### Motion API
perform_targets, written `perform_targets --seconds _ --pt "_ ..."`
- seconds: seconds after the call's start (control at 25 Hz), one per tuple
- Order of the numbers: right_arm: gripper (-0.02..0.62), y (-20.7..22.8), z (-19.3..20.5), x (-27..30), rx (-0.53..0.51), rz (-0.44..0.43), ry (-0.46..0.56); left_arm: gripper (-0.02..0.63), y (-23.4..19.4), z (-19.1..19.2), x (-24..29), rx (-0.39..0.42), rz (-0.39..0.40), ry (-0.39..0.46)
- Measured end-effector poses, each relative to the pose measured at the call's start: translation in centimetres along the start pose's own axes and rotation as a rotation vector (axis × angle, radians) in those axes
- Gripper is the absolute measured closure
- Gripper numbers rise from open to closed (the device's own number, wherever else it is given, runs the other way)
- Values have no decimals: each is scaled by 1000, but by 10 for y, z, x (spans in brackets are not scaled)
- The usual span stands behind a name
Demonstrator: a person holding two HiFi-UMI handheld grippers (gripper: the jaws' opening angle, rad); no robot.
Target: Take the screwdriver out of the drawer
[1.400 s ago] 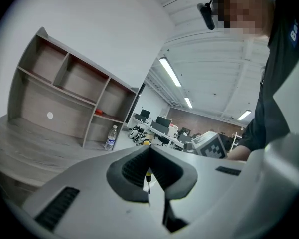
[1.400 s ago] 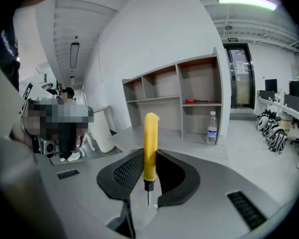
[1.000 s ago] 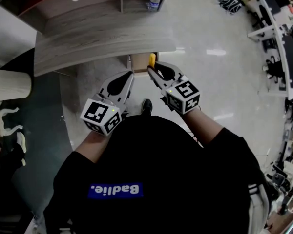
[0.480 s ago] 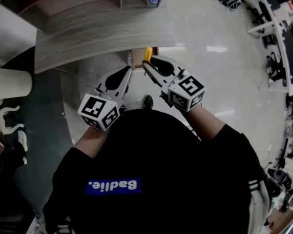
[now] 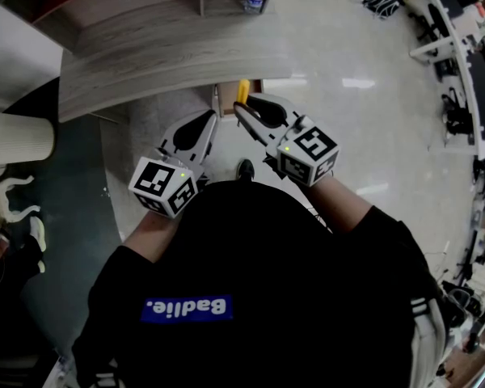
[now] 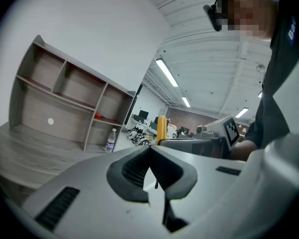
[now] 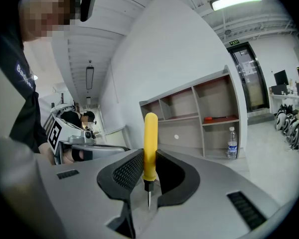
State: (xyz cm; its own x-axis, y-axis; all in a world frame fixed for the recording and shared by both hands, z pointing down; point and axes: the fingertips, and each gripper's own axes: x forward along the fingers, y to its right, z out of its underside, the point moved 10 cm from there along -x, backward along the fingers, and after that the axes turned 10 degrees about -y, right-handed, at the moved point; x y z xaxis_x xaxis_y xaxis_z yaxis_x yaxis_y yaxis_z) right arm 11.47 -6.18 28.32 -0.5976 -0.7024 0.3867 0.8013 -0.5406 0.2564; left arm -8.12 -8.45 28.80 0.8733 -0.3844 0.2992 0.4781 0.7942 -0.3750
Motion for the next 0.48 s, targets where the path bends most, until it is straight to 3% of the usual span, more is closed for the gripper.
perform_targets --seconds 0.48 --pt "499 5 3 -3 13 3 -10 609 2 2 2 6 -4 -3"
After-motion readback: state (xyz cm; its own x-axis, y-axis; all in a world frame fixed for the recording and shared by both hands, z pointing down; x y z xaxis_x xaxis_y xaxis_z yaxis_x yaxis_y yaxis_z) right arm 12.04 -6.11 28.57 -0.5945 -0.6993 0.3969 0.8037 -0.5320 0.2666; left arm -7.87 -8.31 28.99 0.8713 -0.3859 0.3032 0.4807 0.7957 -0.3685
